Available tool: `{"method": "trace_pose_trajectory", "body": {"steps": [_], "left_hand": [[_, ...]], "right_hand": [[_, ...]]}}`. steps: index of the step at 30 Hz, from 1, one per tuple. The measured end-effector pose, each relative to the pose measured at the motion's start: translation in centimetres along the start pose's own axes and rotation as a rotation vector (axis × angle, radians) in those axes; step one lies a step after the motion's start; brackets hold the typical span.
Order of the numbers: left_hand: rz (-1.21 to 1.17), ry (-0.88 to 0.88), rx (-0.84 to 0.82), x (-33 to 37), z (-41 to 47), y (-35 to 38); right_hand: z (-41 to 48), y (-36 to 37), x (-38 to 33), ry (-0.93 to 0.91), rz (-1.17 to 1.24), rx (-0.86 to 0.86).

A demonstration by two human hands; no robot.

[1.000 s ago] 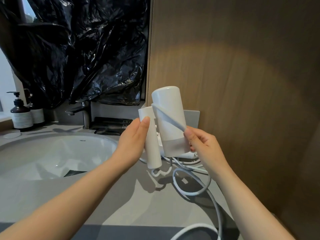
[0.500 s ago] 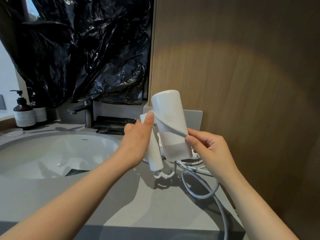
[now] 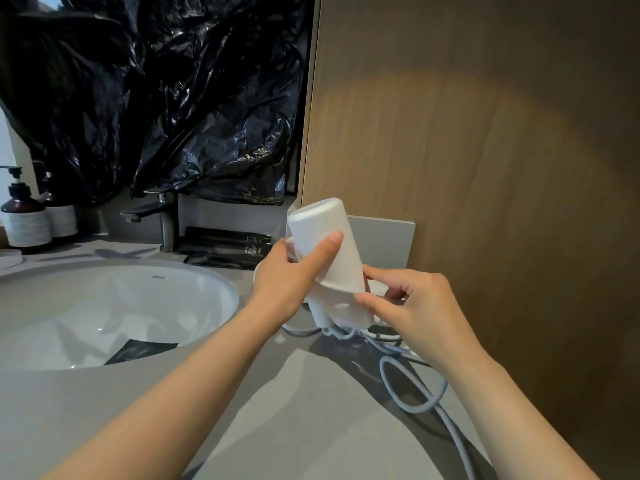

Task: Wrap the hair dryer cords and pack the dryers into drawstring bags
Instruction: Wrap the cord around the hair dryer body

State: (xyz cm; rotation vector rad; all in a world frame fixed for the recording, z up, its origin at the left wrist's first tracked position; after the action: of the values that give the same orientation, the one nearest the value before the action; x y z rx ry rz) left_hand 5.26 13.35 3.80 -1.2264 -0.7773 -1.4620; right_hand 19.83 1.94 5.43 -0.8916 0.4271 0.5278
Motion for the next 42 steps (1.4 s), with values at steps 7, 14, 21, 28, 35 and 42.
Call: {"method": "trace_pose_trajectory", "body": {"steps": [7, 14, 21, 28, 35, 42], "left_hand": [[-0.166, 0.064, -0.013, -2.2, 1.7, 0.5], [-0.171, 0.091, -0.031, -2.6, 1.4, -0.3], [-0.156, 0.118, 0.013, -2.5, 1.0, -0.8], [-0.174, 0.123, -0.013, -2.1, 0.5, -1.2], [-0.189, 0.137, -0.138, -2.1, 0.2, -0.8], [-0.212, 0.118, -0.187, -2.3, 0.0, -0.4]], "right_hand": [[1.1, 0.9, 0.7, -0.009, 0.042, -0.023], [1.1, 2.2, -0.4, -0.024, 0.065, -0.045], [0.4, 2.2, 0.0, 0.053, -0.041, -0.213], [-1.6, -1.2, 1.4, 0.180, -0.060, -0.038], [-2.3, -2.9, 1.7, 0.160, 0.070, 0.328], [-0.5, -1.9, 3.6, 0.151, -0.487, 0.138]]}}
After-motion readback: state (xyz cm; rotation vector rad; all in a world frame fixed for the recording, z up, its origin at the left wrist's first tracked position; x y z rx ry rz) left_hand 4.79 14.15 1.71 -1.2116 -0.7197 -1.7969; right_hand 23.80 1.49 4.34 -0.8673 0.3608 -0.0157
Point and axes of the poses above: each hand's wrist, its own z-axis towards the middle knuckle, its own y-axis out of the palm, x = y × z, the point moved 6 cm from there along z, towards the middle knuckle, and after that the axes turned 3 degrees about z, right-handed, at the moved point
